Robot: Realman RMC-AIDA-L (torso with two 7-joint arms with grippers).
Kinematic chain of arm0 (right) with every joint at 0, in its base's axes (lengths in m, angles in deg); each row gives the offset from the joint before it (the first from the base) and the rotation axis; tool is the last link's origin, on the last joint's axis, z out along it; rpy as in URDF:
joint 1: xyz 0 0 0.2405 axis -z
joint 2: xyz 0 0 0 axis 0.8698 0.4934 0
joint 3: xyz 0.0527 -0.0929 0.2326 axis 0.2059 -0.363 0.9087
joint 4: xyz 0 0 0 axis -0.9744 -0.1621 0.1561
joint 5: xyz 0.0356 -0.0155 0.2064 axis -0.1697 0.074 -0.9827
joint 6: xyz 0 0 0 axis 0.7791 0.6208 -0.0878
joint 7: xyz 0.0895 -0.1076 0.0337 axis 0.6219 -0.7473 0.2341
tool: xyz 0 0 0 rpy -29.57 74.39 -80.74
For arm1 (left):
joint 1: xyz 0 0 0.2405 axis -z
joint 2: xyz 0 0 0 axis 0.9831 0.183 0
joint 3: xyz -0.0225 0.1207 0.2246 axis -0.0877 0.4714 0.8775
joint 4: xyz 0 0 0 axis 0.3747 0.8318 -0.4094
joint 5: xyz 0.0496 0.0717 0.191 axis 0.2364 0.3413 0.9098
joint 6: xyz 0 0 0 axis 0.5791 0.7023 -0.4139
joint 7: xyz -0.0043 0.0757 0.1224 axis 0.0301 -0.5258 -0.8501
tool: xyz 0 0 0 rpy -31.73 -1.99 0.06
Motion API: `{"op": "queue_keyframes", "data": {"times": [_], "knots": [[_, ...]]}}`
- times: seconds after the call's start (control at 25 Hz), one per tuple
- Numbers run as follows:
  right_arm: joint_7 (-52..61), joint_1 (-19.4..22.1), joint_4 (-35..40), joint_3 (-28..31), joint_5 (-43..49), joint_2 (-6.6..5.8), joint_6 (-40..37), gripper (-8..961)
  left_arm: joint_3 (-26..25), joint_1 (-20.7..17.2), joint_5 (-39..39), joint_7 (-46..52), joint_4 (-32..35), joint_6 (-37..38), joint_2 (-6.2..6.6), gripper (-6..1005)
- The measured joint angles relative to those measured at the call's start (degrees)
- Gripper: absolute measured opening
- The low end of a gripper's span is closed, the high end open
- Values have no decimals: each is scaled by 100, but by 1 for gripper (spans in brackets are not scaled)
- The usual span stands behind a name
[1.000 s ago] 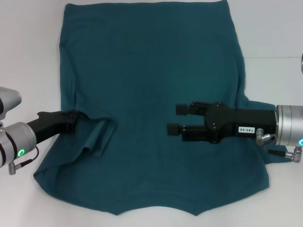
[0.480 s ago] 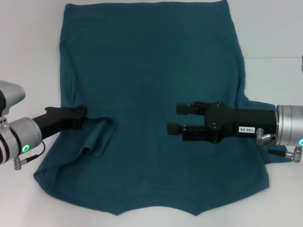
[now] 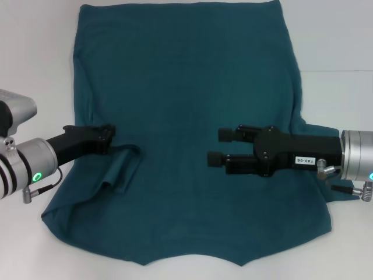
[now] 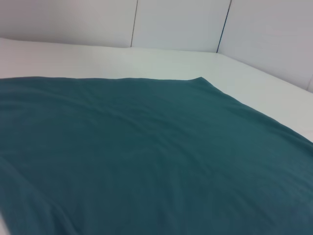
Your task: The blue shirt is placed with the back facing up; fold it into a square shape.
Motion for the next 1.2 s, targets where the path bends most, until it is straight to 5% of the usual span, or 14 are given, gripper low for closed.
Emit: {"op": "queue_keyframes", "data": {"times": [0.44,0.64,0.88,1.2], "knots": [[-12,14,9,0,-17,-7,-3,852,-13,-48,0,162,-8,-361,2,185],[-15,31,9,0,-17,-7,-3,854,-1,-48,21,162,-26,-412,-4,414],[-17,40,9,0,-17,-7,-2,853,158,-47,42,162,-50,-416,-14,537],[-17,40,9,0,-17,-7,-2,853,140,-96,37,160,-24,-426,-13,530]]}}
